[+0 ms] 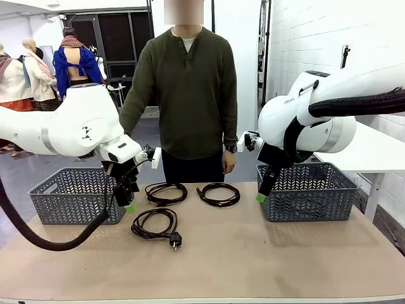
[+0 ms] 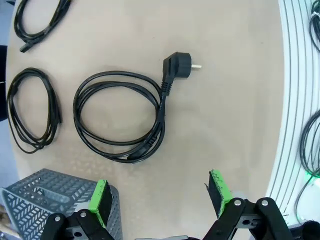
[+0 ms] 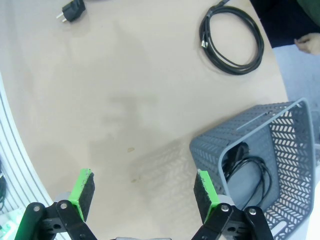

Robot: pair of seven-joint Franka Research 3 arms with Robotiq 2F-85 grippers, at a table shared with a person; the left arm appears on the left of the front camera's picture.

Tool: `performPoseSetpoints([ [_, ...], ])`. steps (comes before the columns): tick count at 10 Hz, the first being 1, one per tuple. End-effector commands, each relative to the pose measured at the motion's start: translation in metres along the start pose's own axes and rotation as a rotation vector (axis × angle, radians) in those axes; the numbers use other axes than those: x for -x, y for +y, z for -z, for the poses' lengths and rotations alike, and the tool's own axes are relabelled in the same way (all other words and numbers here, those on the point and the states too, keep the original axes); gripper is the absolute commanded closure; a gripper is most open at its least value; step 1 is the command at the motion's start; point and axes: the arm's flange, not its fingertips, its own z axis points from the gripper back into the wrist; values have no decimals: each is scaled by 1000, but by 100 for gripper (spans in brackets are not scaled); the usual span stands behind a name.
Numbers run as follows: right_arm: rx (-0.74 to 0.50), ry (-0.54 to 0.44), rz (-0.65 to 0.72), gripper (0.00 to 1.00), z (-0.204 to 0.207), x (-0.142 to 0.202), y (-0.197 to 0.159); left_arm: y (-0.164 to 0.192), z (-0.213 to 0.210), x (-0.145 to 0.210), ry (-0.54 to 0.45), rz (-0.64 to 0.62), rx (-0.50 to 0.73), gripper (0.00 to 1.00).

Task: Organize the cables according to human instructions.
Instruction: Pick up a bundle of cables and place it in the basket indicated by the human.

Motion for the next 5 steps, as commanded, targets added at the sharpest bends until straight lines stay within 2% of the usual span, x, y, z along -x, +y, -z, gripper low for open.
performPoseSetpoints([
  [1, 4, 2, 3, 0, 0, 0, 0, 8, -3, 7, 27, 16, 8, 0],
  [2, 4, 2, 3, 0, 0, 0, 0, 0, 0, 0, 0, 0, 0, 0],
  [5, 4, 2, 3, 0, 0, 0, 0, 0, 0, 0, 0, 0, 0, 0],
])
